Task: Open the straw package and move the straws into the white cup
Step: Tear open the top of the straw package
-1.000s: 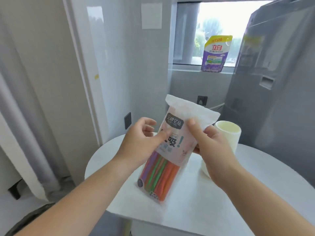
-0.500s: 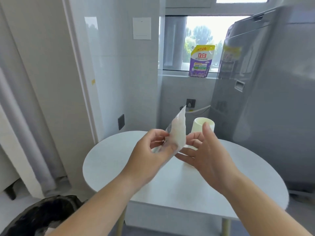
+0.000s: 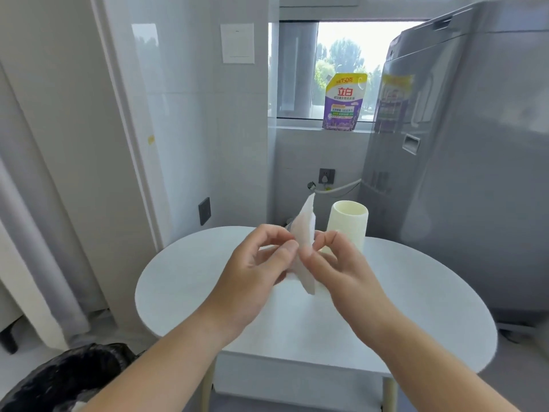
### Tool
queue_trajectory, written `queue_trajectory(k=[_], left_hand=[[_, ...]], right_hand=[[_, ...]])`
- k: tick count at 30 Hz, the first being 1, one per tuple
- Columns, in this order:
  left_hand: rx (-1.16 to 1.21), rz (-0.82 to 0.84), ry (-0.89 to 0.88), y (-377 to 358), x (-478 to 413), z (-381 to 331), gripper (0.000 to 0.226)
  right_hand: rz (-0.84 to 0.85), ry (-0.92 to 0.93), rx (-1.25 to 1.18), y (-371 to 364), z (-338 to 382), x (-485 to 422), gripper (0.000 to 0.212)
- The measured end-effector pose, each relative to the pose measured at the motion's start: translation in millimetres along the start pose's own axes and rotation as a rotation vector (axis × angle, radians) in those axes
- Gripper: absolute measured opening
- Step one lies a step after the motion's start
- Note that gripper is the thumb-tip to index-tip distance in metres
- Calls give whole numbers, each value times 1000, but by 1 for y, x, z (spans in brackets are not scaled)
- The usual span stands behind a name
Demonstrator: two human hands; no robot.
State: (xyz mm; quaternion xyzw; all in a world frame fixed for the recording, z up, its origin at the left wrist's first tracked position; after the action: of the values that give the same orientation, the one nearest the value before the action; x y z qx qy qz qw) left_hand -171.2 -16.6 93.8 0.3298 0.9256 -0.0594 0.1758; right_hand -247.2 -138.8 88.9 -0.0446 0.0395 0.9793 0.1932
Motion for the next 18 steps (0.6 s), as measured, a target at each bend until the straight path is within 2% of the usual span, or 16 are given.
queue_trajectory(k=[3,8,18], left_hand=[[33,6,59,4,-2,3,20],[61,6,146,13,-4,13,25],[32,-28,155,18,-2,19,16]], right_hand=[[17,55,48,-3,-4,0,27],[58,25,46,-2,-17,-8,29],[22,23,-2,-4,-19,-9,26]])
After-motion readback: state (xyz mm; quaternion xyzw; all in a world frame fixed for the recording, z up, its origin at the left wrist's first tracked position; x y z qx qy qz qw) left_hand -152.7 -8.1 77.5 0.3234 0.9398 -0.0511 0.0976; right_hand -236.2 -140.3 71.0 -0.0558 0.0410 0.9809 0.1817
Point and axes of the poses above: each hand's wrist, its own x-axis away from the middle knuckle, its own y-axis out of the back of the hand, z = x × y, the point moved 6 cm from there along -x, towards the middle knuckle, and after that the axes turned 7 degrees about -y, right-handed, at the moved point
